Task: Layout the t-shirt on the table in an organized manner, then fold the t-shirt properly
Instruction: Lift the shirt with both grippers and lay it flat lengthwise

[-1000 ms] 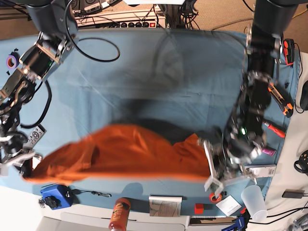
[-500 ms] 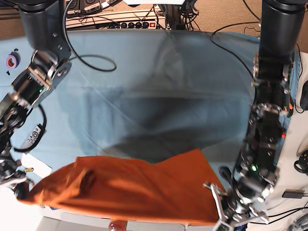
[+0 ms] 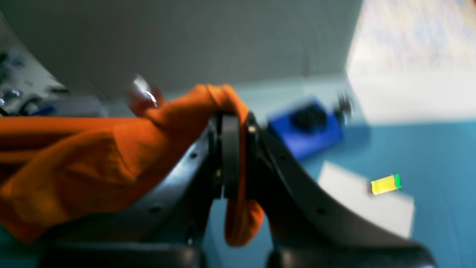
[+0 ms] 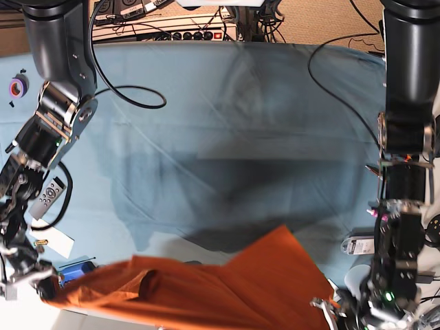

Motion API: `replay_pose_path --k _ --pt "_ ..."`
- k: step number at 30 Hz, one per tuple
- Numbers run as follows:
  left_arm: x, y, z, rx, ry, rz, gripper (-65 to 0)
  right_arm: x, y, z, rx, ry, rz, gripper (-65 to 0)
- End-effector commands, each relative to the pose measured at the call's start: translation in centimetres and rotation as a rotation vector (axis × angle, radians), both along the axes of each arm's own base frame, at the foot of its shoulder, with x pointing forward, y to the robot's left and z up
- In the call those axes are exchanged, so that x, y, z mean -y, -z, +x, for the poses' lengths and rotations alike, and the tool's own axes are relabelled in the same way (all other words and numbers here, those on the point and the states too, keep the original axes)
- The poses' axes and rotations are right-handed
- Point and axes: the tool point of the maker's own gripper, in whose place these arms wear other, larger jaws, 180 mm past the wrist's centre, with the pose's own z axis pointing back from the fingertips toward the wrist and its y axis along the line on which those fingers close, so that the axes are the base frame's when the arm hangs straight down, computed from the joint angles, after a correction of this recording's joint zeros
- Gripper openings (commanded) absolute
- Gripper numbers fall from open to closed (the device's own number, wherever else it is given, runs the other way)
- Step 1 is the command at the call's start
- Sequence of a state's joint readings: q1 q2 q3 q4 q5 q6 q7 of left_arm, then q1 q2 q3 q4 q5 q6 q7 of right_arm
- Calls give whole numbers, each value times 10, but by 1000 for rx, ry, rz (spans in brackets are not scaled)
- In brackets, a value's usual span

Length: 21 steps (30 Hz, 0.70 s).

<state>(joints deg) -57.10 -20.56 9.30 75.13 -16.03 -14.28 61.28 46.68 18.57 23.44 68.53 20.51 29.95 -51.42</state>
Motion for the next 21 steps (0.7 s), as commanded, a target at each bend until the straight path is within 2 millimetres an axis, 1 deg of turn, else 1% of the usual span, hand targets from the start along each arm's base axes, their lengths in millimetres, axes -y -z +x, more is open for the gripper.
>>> replay_pose_path --k 1,3,5,8,10,12,14,18,21 --pt "-4 -35 1 47 -12 -23 -650 5 -38 0 87 2 1 -650" --pt "-4 -31 -5 -13 2 -53 -650 -8 -42 -2 82 -64 40 -650" --pt "-9 -20 -11 -63 11 -69 -650 -24 -38 -9 41 -144 41 -650" --pt "-12 8 -23 -150 60 -76 -650 -32 -27 -23 -24 -177 10 -650" --pt "-14 28 -32 -201 80 -101 -650 -33 -21 -33 -42 -172 -29 -650" --pt "-16 53 -44 -258 106 -103 -650 -34 -6 -44 -98 -171 -64 -650" --pt "-19 81 -58 -319 118 -113 -650 -35 16 -55 -154 -172 -82 -650" --pt "-29 141 -94 -446 106 -90 -650 -36 63 -75 -249 -177 -85 -650" --pt "-25 175 -123 -510 128 -69 -650 -41 86 -89 -293 -197 -76 -650"
